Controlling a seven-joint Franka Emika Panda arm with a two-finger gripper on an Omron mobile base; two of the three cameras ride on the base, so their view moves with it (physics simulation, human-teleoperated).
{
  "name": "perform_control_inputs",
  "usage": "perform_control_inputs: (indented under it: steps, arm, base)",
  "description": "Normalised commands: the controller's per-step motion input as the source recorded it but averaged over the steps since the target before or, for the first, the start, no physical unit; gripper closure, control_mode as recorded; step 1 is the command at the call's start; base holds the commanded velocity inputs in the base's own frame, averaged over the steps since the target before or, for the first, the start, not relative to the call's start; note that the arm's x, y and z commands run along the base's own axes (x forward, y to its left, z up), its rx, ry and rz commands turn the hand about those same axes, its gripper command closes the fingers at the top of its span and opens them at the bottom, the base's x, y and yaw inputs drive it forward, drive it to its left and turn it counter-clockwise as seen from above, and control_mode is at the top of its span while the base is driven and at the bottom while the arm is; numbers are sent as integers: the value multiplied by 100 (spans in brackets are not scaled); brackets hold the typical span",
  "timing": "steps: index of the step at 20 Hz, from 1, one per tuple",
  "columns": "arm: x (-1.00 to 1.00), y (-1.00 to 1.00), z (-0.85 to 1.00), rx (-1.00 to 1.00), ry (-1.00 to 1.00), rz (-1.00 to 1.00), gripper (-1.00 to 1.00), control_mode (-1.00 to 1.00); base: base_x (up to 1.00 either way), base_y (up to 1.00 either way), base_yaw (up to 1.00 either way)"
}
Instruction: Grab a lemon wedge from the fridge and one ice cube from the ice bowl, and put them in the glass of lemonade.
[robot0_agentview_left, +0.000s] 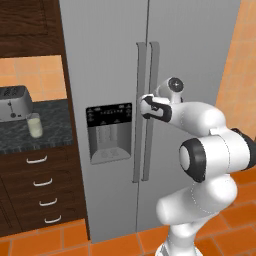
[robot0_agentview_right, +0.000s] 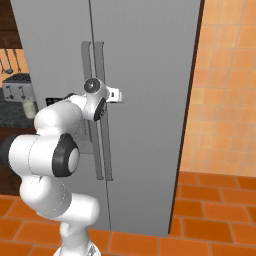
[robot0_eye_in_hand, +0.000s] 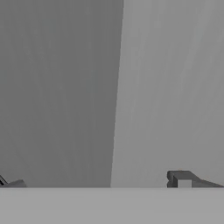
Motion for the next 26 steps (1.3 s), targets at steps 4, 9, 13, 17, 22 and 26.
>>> perform_control_inputs:
  steps: [4,9,13,17,22,26]
  arm:
    - [2,-40,-6,0,0,-6,-100,-100]
    - [5,-23,-1,0,0,-5,-100,-100]
    - [0,0,0,0,0,0,100,-100]
    - [0,0,0,0,0,0,100,-100]
    - [0,0,0,0,0,0,100,-100]
    - [0,-25,0,0,0,0,100,-100]
  base:
    - [0,0,0]
    - [0,0,0]
    - [0,0,0]
    - [0,0,0]
    - [0,0,0]
    - [0,0,0]
